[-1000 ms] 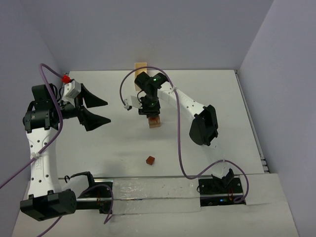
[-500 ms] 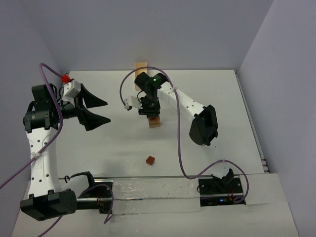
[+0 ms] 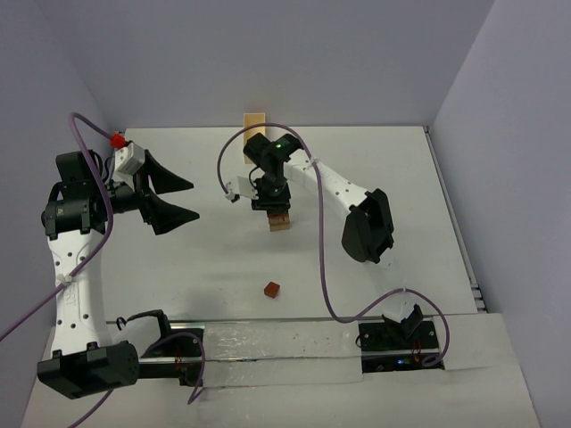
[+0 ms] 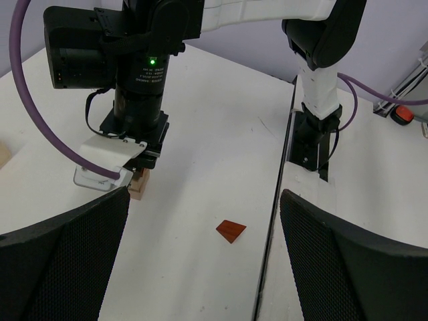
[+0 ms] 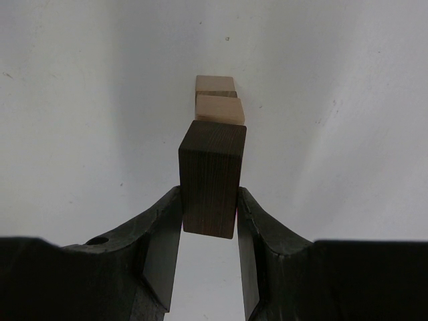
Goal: Build the wood block tower
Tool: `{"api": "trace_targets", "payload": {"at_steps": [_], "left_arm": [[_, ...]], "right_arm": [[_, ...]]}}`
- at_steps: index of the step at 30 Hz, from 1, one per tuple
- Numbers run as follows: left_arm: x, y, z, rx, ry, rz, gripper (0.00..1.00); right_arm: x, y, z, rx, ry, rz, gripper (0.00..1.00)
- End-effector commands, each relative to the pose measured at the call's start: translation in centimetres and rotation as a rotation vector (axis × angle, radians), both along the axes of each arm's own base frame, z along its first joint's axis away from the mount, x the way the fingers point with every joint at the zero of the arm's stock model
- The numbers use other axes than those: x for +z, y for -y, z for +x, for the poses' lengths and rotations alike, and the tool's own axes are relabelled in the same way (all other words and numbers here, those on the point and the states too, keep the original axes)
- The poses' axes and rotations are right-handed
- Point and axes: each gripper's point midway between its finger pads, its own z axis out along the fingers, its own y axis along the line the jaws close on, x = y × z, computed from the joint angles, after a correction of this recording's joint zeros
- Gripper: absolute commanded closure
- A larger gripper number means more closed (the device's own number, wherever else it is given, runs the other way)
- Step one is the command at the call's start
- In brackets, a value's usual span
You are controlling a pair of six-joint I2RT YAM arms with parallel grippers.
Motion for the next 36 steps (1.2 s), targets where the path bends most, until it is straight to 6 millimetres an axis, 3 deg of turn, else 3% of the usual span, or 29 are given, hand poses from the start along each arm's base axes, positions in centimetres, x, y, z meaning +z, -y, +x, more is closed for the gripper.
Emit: {"api": "trace_targets", "payload": {"at_steps": [1,28,31,36], "left_arm": [[1.8,0.5,-1.5,-0.106,0.036,-0.09,0.01],[1.7,0.5,-1.5,-0.103,0.033,-0.089,0.01],[1.6,0.5,-1.5,-0.102,0.032,-0.089,0.01],[1.7,0.5,-1.4,-0.106,0.033,-0.09,0.01]], "right_arm": [[-0.6,0.7,-0.1,0.004,-0.018,-0.032,0.94],[-1.6,1.0,0.3,-0.011,-0.027,-0.048,0.85],[-1.6,1.0,0.2,-0.011,-0.03,-0.048,0.83],[-1.8,1.1,0.2,-0.014,-0.032,-0.052,0.69]]}}
